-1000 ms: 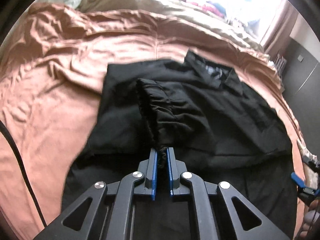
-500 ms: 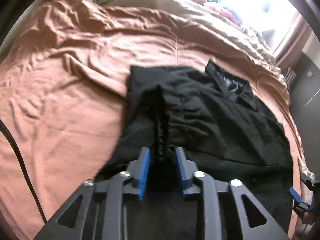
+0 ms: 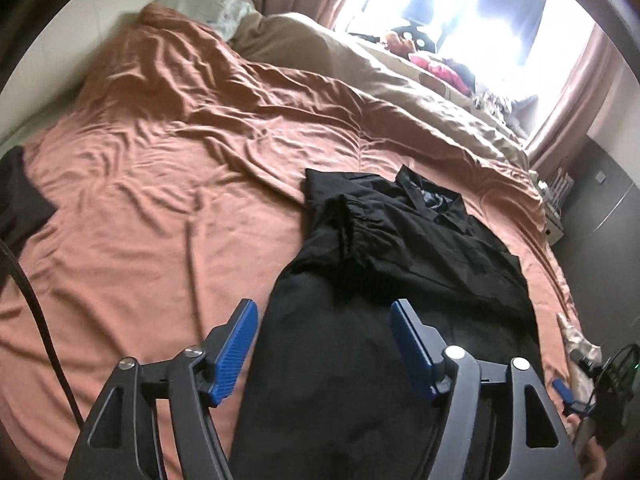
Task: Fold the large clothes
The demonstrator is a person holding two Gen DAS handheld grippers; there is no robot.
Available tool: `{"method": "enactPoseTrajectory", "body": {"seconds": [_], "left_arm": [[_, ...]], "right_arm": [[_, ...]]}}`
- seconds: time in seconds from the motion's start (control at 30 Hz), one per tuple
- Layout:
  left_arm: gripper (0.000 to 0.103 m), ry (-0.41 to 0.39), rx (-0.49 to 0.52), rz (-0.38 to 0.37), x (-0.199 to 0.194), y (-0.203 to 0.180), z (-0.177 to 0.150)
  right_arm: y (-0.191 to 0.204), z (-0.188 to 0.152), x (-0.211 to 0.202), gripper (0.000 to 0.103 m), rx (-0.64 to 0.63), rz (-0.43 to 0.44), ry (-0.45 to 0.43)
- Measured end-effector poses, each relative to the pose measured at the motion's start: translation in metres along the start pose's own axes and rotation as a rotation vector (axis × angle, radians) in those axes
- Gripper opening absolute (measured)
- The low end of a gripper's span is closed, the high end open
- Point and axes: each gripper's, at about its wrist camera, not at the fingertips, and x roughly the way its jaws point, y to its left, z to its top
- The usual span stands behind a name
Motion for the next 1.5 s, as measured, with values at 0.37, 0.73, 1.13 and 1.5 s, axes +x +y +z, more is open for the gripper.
{"method": "enactPoseTrajectory", "body": {"seconds": [0.37,0.73,1.13,1.5], "left_arm": [[0.082,-0.040,0.001,-0.010,-0.083,0.017,-0.060],[0.093,-0.056,-0.005,0.012,-0.125,0.044,-0.119],[0.093,0.003,-0.020,-0.039,-0.124,0.071,-0.180],[0.061,0.114,-0.056,-0.133,-0.077,0.079,-0.206]], "right_arm": [[-0.017,-0.045,-0.081,0.088,-0.090,-0.036,-0.022],[-0.052,-0.071,-0.167,0.088,-0.212,-0.034,-0.086],[-0.108,-0.090,-0.208,0.088,-0.246,-0.107,-0.041],[-0.167,-0.098,-0.168,0.058,-0.087,-0.026,0.092]]}}
